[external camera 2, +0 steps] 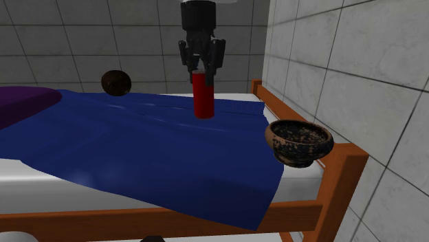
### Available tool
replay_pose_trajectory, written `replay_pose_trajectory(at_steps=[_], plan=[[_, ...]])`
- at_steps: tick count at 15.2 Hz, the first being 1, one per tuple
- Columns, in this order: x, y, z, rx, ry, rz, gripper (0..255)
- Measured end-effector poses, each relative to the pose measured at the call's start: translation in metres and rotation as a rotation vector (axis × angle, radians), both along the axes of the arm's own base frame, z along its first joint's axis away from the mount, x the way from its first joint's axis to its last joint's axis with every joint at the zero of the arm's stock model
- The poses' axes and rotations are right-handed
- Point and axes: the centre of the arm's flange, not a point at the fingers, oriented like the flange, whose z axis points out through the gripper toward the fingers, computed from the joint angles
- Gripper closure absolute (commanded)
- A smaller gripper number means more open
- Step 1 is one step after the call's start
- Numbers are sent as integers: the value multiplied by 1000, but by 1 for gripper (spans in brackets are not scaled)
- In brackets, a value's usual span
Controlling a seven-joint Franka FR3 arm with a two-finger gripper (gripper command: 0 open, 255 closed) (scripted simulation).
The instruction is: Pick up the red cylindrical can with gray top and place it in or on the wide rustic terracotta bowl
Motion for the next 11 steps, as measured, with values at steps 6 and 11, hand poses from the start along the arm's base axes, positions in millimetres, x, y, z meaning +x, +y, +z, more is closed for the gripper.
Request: replay_pose_trajectory(at_steps=[6,11], plan=[[41,-32,12,0,0,0,255],[90,-73,23,1,1,0,255]])
